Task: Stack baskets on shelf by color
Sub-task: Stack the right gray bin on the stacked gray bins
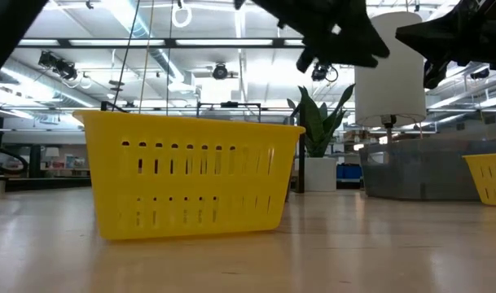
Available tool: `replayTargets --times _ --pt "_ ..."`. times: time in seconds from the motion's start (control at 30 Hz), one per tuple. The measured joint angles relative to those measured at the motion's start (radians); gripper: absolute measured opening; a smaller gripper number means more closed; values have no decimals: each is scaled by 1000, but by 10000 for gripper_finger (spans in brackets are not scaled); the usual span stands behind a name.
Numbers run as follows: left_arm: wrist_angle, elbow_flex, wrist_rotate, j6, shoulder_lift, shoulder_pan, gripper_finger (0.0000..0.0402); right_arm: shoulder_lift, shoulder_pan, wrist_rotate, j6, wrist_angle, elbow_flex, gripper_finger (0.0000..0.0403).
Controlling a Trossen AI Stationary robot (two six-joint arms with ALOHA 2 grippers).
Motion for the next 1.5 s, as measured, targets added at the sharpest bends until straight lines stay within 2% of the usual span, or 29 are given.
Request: replayTargets --times 0.1,0.2,0.33,0.53,0.8,0.93,1.13,1.33,1.5 --pt "-139 149 13 22 78 -3 121 1 0 0 0 0 0 12" --pt "-206 261 11 26 145 -1 128 1 0 0 0 2 0 12" --pt "-203 338 7 6 207 9 138 1 0 -3 0 1 0 12" --pt "-90 320 -78 69 258 6 141 2 0 -4 0 1 0 12" --pt "-58 281 -164 140 277 9 136 2 0 -7 0 1 0 12" --pt "-12 232 -169 139 280 13 125 2 0 -7 0 1 0 12" --pt "142 149 -184 129 283 22 111 2 0 -7 0 1 0 12" --pt "129 149 -183 78 295 45 102 2 0 -7 0 1 0 12" --pt "49 151 -127 45 295 60 94 2 0 -7 0 1 0 12"
